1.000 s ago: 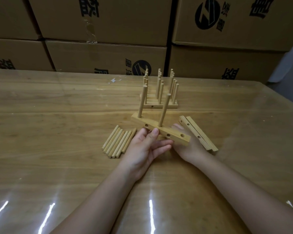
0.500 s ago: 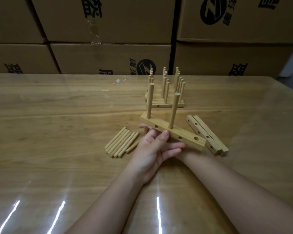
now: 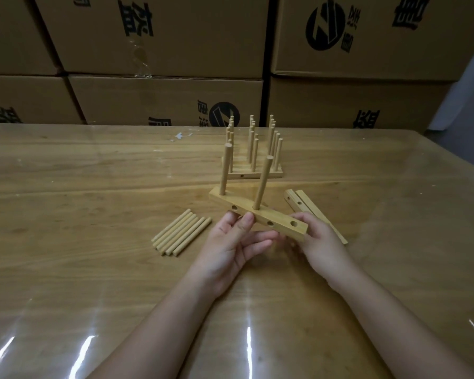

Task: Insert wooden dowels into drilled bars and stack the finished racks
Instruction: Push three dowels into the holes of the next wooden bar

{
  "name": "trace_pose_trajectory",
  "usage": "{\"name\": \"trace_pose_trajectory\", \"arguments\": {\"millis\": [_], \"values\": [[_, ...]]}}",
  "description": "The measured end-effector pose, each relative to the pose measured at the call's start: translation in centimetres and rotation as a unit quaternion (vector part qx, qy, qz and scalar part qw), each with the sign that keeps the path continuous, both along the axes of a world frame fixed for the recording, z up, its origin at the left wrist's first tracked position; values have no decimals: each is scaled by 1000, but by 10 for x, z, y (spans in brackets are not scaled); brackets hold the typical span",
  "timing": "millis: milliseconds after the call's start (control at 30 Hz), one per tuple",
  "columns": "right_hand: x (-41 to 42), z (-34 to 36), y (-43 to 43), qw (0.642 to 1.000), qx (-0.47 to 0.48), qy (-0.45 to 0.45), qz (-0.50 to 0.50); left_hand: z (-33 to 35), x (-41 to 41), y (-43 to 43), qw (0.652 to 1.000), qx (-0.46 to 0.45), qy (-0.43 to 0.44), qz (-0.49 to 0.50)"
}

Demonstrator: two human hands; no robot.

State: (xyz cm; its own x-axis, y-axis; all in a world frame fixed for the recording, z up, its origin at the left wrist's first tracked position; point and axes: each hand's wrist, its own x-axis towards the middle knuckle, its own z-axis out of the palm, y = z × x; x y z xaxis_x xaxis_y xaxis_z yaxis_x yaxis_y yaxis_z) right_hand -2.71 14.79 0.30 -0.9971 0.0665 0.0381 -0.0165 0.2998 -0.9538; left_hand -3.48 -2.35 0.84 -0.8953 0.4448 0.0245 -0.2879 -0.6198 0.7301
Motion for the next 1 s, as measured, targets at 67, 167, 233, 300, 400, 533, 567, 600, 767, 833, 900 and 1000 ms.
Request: {"name": "trace_pose_trajectory", "arguments": {"millis": [67, 167, 233, 300, 400, 533, 567, 600, 767, 833, 900, 1000], "values": [[1, -4, 6, 995, -90, 11, -35, 0, -1, 0, 1000, -1, -8, 12], [-1, -5, 7, 989, -139, 27, -36, -1, -1, 0, 999, -13, -18, 30], [1, -4, 4, 989, -146, 37, -9, -1, -1, 1, 999, -18, -22, 36], [3, -1, 3, 987, -158, 34, 6, 0, -2, 1, 999, -16, -28, 37], [2, 3, 5, 975, -221, 12, 21, 1, -2, 1, 998, -16, -36, 41], [-2, 8, 6, 928, -368, -11, 48, 0, -2, 2, 998, -23, -38, 50], [-3, 10, 6, 918, -394, -10, 44, 0, -2, 3, 998, -28, -36, 49], [-4, 11, 8, 909, -414, -9, 35, 0, -1, 3, 998, -34, -34, 47], [-5, 13, 10, 889, -455, 0, 38, -1, -1, 5, 998, -55, -23, 37], [-4, 12, 10, 901, -432, -3, 41, -2, -1, 5, 998, -57, -18, 36], [-3, 12, 10, 913, -405, -3, 41, -2, -1, 4, 998, -55, -17, 35], [-1, 11, 11, 924, -377, 6, 60, -3, -2, 3, 998, -49, -16, 34]]}}
